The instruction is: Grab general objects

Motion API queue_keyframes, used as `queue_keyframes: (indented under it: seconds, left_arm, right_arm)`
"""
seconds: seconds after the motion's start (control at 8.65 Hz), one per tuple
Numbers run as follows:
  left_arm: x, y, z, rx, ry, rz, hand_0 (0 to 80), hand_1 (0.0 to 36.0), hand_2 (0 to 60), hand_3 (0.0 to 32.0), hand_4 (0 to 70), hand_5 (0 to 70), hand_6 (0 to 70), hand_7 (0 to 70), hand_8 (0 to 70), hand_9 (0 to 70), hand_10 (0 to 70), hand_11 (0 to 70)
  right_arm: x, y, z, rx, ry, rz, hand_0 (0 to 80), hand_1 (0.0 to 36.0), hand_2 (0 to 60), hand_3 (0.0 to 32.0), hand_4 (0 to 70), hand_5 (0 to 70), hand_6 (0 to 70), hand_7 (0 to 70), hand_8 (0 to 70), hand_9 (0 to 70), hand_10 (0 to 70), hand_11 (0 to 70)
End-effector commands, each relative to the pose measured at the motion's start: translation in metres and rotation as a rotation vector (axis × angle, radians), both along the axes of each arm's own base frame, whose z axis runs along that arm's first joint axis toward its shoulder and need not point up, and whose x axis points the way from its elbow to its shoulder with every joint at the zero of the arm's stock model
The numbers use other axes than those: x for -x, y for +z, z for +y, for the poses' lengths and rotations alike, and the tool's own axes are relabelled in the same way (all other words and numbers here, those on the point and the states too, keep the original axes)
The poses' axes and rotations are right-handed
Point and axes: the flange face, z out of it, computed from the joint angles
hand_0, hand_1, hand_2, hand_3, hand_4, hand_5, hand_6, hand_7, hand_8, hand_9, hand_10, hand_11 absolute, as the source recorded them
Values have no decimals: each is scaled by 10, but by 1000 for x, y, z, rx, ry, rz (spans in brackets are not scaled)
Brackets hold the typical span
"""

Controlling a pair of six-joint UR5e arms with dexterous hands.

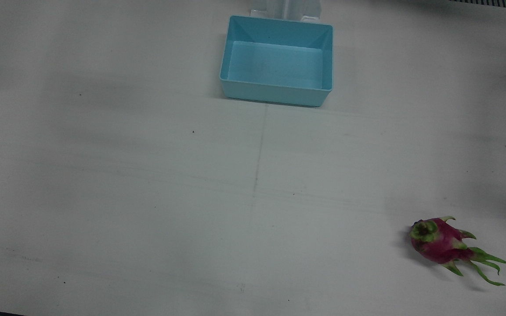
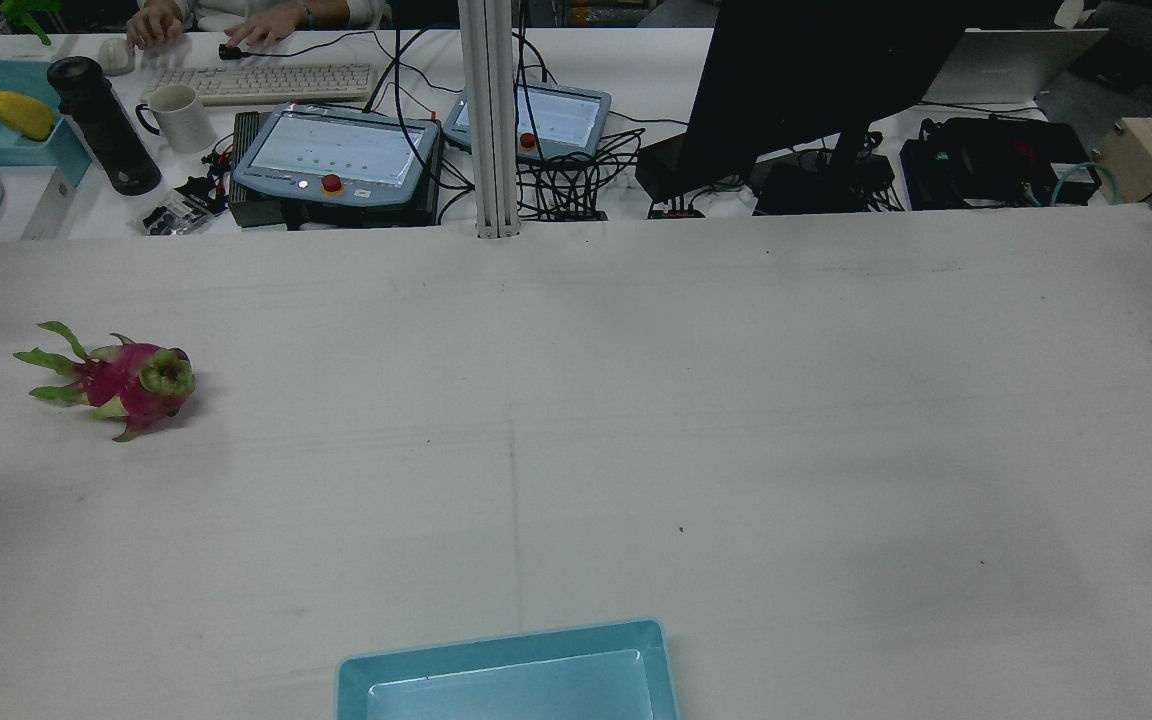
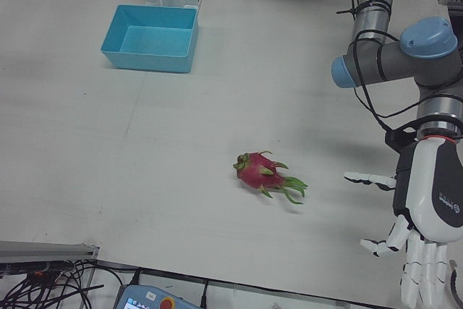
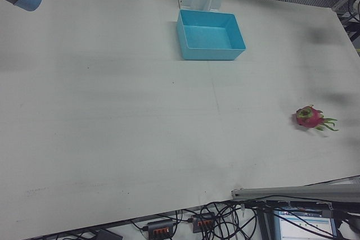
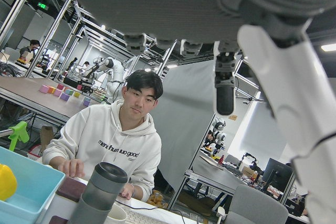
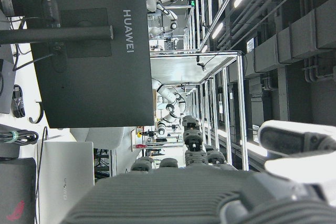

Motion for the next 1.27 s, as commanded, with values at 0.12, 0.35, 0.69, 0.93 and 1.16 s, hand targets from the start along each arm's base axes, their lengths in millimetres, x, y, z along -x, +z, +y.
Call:
queue_keyframes:
  seconds: [0.12,0.35,0.69,0.93,1.16]
  left_arm:
    - [0,-12,-6,85,0,-12,800,360,372,76,53,0,47,74,2,1,31,88]
    - [0,-13,-7,82,-4,-13,800,360,288,46,83,35,10,35,0,0,26,79]
    - [2,-19,-4,66,-9,-11,800,360,232,0,107,248,0,16,0,0,20,67]
    - [3,-20,-4,56,-10,-11,800,360,600,156,59,0,0,35,7,0,42,121]
    - [5,-22,-4,41,-13,-7,800,360,600,140,43,0,0,31,5,0,39,117]
  right_arm:
    - [0,0,0,0,0,0,0,0,0,0,0,0,0,0,0,0,0,0]
    - [0,0,0,0,0,0,0,0,0,0,0,0,0,0,0,0,0,0]
    - [0,1,0,1,0,0,0,0,0,0,0,0,0,0,0,0,0,0]
    - [0,0,0,0,0,0,0,0,0,0,0,0,0,0,0,0,0,0]
    - [0,0,0,0,0,0,0,0,0,0,0,0,0,0,0,0,0,0]
